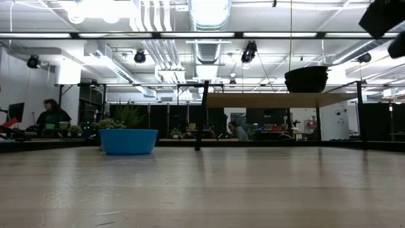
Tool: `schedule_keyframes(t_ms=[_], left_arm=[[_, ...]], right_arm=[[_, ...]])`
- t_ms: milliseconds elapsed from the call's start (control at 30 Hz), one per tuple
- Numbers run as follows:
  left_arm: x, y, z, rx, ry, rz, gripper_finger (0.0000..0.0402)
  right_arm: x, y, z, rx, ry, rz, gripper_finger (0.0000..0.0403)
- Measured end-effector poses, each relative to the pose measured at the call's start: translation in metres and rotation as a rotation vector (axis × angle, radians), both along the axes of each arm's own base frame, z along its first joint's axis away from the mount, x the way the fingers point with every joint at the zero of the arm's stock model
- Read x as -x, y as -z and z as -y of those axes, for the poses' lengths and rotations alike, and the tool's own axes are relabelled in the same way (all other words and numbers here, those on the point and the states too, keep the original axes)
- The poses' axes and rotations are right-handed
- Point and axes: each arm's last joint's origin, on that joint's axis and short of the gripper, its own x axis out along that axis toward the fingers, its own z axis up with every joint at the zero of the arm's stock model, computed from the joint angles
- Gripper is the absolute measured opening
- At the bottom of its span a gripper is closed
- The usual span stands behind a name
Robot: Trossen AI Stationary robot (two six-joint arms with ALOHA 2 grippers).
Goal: Pick & Place Mini bowls
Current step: Put the bottom right blue bowl on the shelf
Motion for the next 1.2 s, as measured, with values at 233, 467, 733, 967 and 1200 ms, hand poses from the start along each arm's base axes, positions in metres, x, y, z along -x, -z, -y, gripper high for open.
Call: schedule_keyframes(t_ms=[233, 467, 733, 967, 1200], left_arm=[[-0.001, 0.002, 0.0, 0.018, 0.009, -0.001, 0.0097], [-0.002, 0.005, 0.001, 0.045, 0.013, 0.0, 0.0097], [-0.002, 0.005, 0.001, 0.045, 0.014, 0.002, 0.0097], [-0.002, 0.005, 0.001, 0.044, 0.014, 0.001, 0.0097], [-0.002, 0.005, 0.001, 0.038, 0.018, -0.002, 0.0097]], right_arm=[[0.001, 0.026, 0.0, -0.055, 0.056, 0.014, 0.013], [0.006, 0.042, 0.001, -0.054, 0.091, 0.007, 0.013], [0.008, 0.062, 0.002, -0.112, 0.126, 0.036, 0.0129], [0.015, 0.072, 0.005, -0.108, 0.247, -0.026, 0.0097], [0.013, 0.072, 0.004, -0.106, 0.311, -0.032, 0.0014]])
